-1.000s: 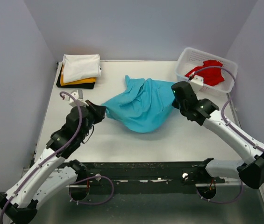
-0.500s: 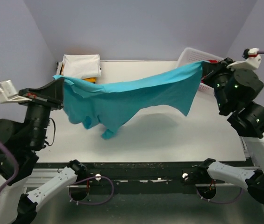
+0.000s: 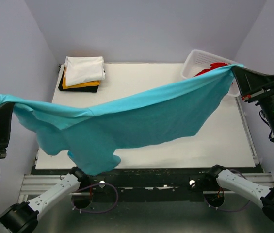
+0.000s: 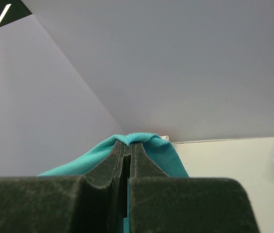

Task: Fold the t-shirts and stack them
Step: Flatten out the tshirt

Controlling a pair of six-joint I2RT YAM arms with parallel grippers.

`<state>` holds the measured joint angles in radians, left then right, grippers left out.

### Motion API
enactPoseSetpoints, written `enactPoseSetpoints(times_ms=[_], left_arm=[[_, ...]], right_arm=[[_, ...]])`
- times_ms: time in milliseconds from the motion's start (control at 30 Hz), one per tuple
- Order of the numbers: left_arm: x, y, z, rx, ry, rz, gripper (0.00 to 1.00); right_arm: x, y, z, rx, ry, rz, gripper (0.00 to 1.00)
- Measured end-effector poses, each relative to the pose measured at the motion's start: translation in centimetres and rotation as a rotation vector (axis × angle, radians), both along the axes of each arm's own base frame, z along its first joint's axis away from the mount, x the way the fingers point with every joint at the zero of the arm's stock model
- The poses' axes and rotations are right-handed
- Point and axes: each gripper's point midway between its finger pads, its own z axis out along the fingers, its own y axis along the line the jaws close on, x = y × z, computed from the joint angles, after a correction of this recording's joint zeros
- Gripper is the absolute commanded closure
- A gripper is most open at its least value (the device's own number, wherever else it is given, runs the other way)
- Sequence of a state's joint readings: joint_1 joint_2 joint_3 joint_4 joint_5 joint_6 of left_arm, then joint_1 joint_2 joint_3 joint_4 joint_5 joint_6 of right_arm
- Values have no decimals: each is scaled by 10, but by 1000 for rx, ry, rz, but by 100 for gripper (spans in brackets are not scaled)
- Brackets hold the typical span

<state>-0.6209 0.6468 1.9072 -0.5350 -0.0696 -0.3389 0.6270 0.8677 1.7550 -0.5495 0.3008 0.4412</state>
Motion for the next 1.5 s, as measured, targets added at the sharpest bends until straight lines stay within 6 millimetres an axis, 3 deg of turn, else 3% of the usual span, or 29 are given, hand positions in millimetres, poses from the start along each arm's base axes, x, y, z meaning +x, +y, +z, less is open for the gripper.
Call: enactPoseSetpoints(times_ms=[167, 333, 433, 533, 667, 800, 867, 1033, 1300, 1500], left_arm=[[-11, -8, -3, 58, -26, -48, 100], [14, -27, -25, 116, 37, -52, 100], [44, -39, -46, 136, 109, -14, 100], [94, -46, -82, 133, 227, 93, 100], [177, -48, -157, 146, 463, 339, 100], [234, -53, -232, 203, 634, 504, 100], [255, -57, -266, 243, 707, 543, 100], [305, -56, -323, 268, 848, 612, 100], [357, -53, -373, 273, 961, 620, 100], [393, -51, -396, 289, 1026, 616, 100]], right_arm=[[-14, 5, -1, -16, -15, 68, 99], [-11, 6, -17, -33, 16, 63, 99], [2, 3, -44, -39, 79, 9, 99], [24, -4, -95, -37, 185, -94, 99], [47, -25, -167, -26, 339, -294, 99], [58, -47, -220, -31, 433, -470, 99], [63, -53, -233, -38, 456, -538, 99], [87, -58, -257, -96, 495, -692, 99], [140, -37, -315, -295, 575, -814, 99], [182, -57, -330, -287, 590, -868, 99]])
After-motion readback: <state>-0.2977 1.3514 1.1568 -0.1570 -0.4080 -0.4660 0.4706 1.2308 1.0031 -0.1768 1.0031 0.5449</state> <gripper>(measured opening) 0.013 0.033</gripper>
